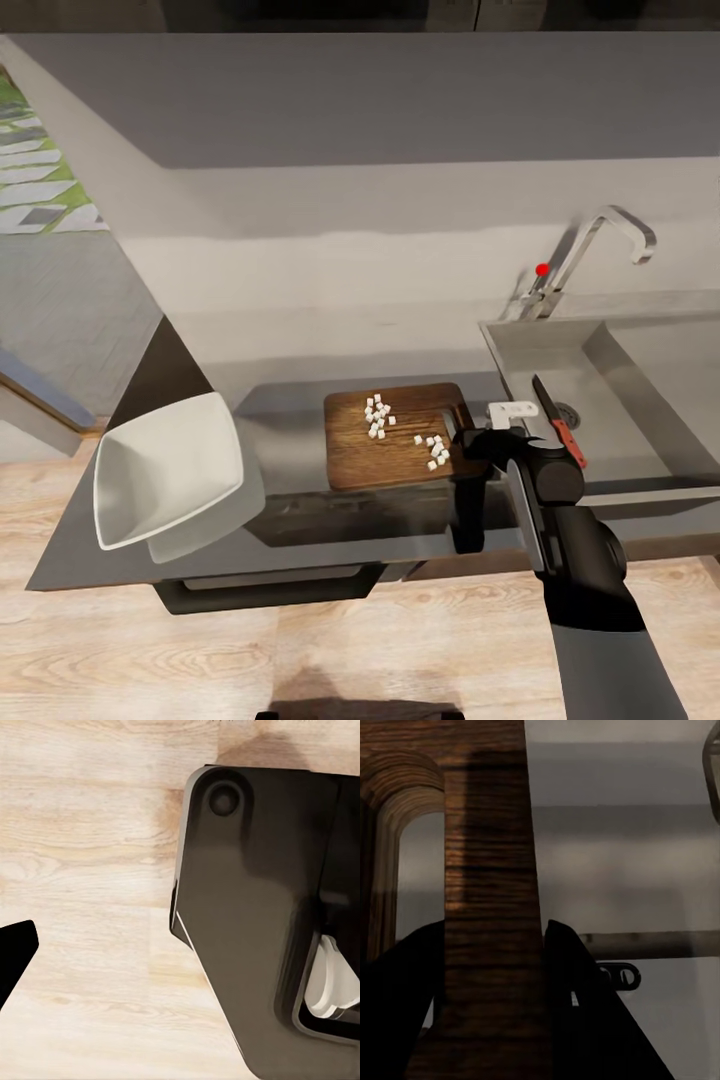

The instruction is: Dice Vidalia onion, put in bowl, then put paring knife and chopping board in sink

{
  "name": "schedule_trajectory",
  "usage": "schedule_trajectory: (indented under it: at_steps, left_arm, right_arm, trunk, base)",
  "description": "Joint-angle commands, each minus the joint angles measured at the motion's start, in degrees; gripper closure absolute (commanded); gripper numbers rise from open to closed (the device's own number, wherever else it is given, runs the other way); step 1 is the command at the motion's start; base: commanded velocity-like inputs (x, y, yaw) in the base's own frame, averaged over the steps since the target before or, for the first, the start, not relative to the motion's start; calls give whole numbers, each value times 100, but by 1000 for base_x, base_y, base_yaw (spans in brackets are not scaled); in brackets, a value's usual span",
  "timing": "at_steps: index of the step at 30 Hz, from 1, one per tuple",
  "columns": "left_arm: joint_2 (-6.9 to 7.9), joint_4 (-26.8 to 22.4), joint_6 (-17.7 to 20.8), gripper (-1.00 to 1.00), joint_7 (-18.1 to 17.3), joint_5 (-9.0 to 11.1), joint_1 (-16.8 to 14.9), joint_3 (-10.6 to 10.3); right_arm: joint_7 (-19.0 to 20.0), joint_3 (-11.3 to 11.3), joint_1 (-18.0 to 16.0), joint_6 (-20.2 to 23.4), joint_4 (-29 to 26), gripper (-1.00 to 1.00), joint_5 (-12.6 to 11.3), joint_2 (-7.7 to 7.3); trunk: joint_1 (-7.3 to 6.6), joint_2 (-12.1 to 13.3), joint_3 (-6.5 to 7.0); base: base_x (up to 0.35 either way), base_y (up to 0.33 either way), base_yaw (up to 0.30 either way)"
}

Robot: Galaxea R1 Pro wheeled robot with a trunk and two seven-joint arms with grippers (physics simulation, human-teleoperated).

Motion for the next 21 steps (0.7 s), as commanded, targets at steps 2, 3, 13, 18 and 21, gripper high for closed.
schedule_trajectory:
  at_steps: [2, 3, 13, 18, 21]
  left_arm:
    - [10, -6, -18, -100, 45, 53, 0, -34]
    - [10, -4, -18, -100, 45, 51, 0, -34]
    - [10, 22, -18, -100, 45, 53, 0, -33]
    - [7, 52, -18, -100, 45, 53, 0, -31]
    - [3, 55, -18, -100, 45, 53, 0, -29]
  right_arm:
    - [45, -1, -1, 27, 231, 100, 26, 2]
    - [45, -1, -1, 27, 231, 100, 26, 2]
    - [45, -1, -1, 27, 227, 100, 26, 2]
    - [45, -1, -1, 27, 223, 100, 26, 2]
    - [45, -1, -1, 27, 222, 100, 26, 2]
  trunk:
    - [5, -8, 8]
    - [5, -8, 17]
    - [5, -8, 106]
    - [5, -8, 151]
    - [5, -8, 177]
  base:
    - [0, 0, 0]
    - [0, 0, 0]
    - [0, 0, 0]
    - [0, 0, 0]
    - [0, 0, 0]
